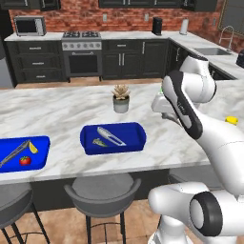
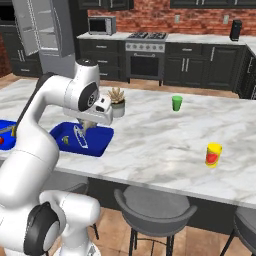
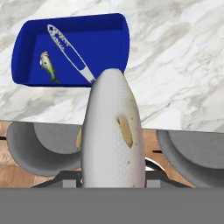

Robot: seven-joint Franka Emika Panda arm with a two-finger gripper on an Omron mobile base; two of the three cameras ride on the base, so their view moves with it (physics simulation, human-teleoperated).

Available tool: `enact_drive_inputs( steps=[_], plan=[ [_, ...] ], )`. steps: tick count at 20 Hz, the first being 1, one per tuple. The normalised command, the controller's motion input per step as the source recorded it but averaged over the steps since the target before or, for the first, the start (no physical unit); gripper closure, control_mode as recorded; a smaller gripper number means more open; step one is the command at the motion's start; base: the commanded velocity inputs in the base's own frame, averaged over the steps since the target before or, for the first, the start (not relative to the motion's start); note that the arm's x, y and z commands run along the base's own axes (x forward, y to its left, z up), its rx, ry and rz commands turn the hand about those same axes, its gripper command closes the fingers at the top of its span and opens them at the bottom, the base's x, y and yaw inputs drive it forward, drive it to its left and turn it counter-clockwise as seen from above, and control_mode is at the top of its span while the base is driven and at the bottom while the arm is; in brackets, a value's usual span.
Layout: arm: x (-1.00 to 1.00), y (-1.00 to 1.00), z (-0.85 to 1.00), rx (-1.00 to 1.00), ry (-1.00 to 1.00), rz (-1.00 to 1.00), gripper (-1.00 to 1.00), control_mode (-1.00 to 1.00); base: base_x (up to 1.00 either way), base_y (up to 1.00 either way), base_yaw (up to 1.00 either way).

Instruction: Gather the lemon wedge and tomato from the fridge and place them on a tray on the dining counter. Then gather the fishs from the fridge and place them on the other tray.

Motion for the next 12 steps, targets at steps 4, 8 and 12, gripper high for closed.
enact_drive_inputs(
  steps=[4,8,12],
  plan=[
    [0.61,0.51,0.0,-0.03,0.13,0.0,1.0,-1.0,0.0,0.0,0.0],
    [0.78,0.49,-0.03,-0.04,0.13,0.04,1.0,-1.0,0.0,0.0,0.0],
    [0.58,0.39,-0.3,0.0,0.09,0.0,1.0,-1.0,0.0,0.0,0.0]
  ],
)
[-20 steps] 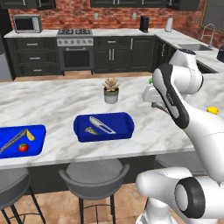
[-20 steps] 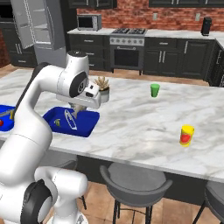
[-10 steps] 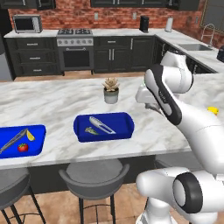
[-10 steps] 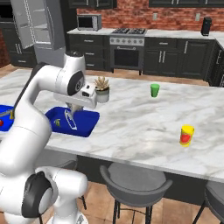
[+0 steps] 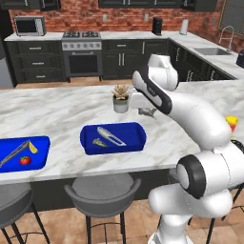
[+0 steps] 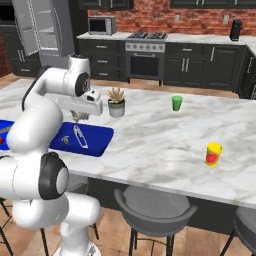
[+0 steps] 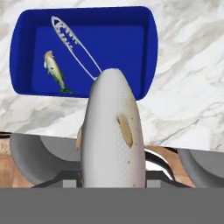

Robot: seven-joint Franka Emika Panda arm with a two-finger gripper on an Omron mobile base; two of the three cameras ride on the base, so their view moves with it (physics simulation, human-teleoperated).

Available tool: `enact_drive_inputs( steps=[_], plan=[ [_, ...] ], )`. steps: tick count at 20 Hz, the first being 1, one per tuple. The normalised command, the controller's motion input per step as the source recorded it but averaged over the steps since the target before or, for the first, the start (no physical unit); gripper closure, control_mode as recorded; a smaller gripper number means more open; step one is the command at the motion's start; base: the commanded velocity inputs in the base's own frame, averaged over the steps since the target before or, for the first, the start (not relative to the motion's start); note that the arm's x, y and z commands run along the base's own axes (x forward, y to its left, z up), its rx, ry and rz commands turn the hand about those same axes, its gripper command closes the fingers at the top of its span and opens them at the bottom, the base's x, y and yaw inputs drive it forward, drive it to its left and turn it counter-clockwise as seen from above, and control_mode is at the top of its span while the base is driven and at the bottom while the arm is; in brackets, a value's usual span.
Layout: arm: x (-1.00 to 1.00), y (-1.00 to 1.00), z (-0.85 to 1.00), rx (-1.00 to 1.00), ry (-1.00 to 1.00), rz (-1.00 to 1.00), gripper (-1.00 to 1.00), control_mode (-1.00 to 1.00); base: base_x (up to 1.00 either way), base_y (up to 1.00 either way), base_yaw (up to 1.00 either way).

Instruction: Gather the lemon wedge and tomato from the fridge and place them on a tray on the dining counter. Then gather the fishs from the fridge and place them on the other tray.

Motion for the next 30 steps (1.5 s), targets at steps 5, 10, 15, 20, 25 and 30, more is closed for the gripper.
enact_drive_inputs(
  steps=[5,10,15,20,25,30],
  plan=[
    [0.37,0.12,-0.38,-0.01,0.0,0.0,1.0,-1.0,0.0,0.0,0.0],
    [0.39,0.0,-0.37,-0.06,0.0,0.0,1.0,-1.0,0.0,0.0,0.0],
    [0.44,0.0,-0.3,-0.07,-0.02,0.0,1.0,-1.0,0.0,0.0,0.0],
    [0.53,0.0,-0.25,-0.04,-0.02,0.0,1.0,-1.0,0.0,0.0,0.0],
    [0.26,0.0,-0.27,0.0,0.0,0.0,1.0,-1.0,0.0,0.0,0.0],
    [-0.07,0.0,-0.44,0.0,0.0,0.0,1.0,-1.0,0.0,0.0,0.0]
  ],
)
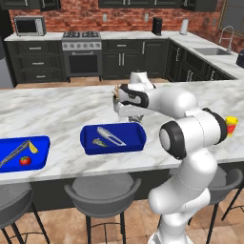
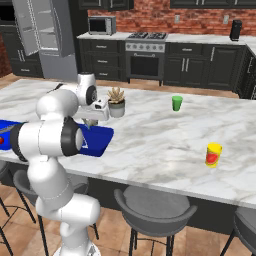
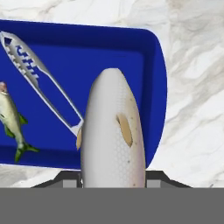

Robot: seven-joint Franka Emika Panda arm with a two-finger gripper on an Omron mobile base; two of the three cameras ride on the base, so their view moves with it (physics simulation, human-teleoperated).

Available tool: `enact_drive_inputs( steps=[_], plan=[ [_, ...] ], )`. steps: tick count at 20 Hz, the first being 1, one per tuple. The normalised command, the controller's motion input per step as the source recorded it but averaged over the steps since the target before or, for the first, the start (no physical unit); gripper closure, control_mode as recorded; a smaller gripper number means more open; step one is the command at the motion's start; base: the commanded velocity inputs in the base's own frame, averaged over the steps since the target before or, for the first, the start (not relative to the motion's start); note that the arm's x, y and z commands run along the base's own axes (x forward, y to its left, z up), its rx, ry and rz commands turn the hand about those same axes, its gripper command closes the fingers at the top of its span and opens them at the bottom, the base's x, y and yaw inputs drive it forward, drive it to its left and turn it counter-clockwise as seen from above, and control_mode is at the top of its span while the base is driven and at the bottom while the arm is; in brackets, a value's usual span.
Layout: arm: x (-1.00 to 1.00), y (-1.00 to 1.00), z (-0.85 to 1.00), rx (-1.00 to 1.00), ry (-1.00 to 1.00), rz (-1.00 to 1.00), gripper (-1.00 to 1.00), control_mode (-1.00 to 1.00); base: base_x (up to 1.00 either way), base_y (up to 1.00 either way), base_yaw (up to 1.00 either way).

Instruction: Gather the lemon wedge and tomato from the fridge and place them on a tray on the dining counter. Then gather the fishs from the fridge and place them on the other tray.

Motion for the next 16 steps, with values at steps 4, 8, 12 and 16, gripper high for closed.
enact_drive_inputs(
  steps=[4,8,12,16],
  plan=[
    [0.0,0.0,-0.48,0.0,0.0,0.0,1.0,-1.0,0.0,0.0,0.0],
    [0.0,0.0,-0.42,0.0,0.0,0.0,1.0,-1.0,0.0,0.0,0.0],
    [0.09,0.05,-0.21,0.0,0.0,0.0,1.0,-1.0,0.0,0.0,0.0],
    [0.1,0.1,-0.15,0.0,0.0,0.0,1.0,-1.0,0.0,0.0,0.0]
  ],
)
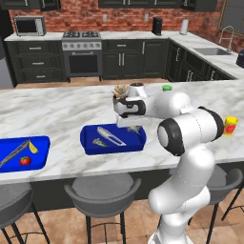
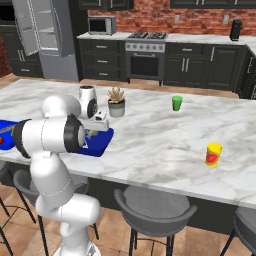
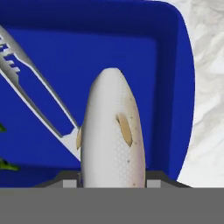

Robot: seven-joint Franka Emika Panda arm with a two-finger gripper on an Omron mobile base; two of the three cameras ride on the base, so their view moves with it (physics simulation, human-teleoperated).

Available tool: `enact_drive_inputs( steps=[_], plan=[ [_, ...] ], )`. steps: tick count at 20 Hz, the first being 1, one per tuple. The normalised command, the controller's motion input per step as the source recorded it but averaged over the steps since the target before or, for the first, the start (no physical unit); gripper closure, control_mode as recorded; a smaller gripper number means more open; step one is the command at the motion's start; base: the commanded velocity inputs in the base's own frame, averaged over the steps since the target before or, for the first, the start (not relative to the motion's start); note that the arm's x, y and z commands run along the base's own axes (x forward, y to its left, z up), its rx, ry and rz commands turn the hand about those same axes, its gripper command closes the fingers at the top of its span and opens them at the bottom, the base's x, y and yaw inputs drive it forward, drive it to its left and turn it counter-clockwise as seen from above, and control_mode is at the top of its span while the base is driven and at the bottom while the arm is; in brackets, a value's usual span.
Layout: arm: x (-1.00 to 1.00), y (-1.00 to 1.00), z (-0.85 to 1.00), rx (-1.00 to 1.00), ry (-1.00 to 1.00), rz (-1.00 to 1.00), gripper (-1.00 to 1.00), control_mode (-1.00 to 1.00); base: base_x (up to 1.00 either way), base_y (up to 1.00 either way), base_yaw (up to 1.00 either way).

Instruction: Gather the lemon wedge and tomato from the fridge and place them on a tray on the dining counter. Then gather the fishs from the fridge and place them on the other tray.

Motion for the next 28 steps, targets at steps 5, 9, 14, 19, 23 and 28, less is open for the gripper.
enact_drive_inputs(
  steps=[5,9,14,19,23,28],
  plan=[
    [0.34,0.29,-0.13,0.0,0.0,0.0,1.0,-1.0,0.0,0.0,0.0],
    [0.38,0.02,-0.19,0.0,0.01,0.0,1.0,-1.0,0.0,0.0,0.0],
    [0.33,0.0,-0.23,0.0,0.01,0.0,1.0,-1.0,0.0,0.0,0.0],
    [0.29,-0.04,-0.27,0.0,0.02,0.0,1.0,-1.0,0.0,0.0,0.0],
    [0.07,0.0,-0.23,0.0,0.01,0.0,1.0,-1.0,0.0,0.0,0.0],
    [-0.02,0.0,-0.19,0.0,0.0,0.0,1.0,-1.0,0.0,0.0,0.0]
  ],
)
